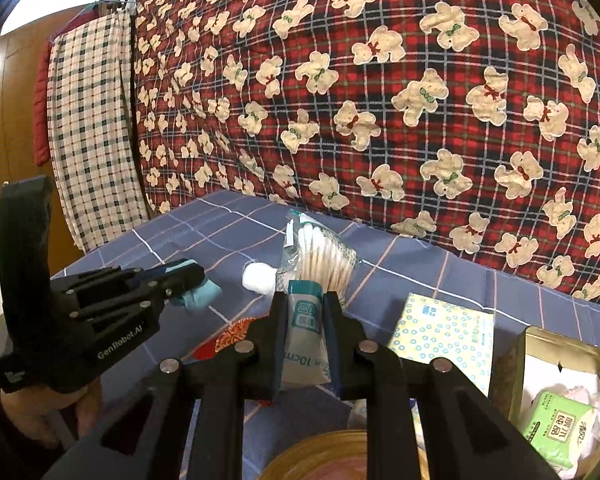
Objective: Organize soft objects
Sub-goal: 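Lift the swab pack and teal cloth and carry both toward the gold tray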
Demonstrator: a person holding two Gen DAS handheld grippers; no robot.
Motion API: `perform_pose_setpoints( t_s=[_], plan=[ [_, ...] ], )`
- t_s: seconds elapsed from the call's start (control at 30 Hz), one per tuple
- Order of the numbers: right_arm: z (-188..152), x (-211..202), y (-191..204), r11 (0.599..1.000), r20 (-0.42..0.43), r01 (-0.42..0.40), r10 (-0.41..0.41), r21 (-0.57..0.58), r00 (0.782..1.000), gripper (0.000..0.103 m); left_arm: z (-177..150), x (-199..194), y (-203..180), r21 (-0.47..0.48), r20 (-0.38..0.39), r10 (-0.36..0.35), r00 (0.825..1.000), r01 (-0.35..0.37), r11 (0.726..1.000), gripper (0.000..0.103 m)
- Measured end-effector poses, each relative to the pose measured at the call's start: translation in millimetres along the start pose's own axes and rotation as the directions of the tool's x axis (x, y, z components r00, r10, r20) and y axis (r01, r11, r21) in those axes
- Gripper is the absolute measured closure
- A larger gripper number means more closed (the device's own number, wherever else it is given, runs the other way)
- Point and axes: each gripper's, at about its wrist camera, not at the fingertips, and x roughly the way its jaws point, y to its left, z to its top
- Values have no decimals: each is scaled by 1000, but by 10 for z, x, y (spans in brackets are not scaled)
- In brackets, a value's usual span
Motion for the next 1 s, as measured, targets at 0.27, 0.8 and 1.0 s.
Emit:
perform_pose_setpoints(
  t_s=[0.27,0.8,1.0],
  plan=[
    [28,-101,-45,1000,50,3,-4,25,999,83,14,-61,-125,40,48,-2,999,0,999,97],
    [46,-241,-93,999,132,3,-9,52,991,83,27,-202,-354,109,141,-12,990,-4,994,97],
    [53,-294,-114,998,157,3,-13,59,987,83,41,-230,-342,100,169,0,986,-17,995,97]
  ],
)
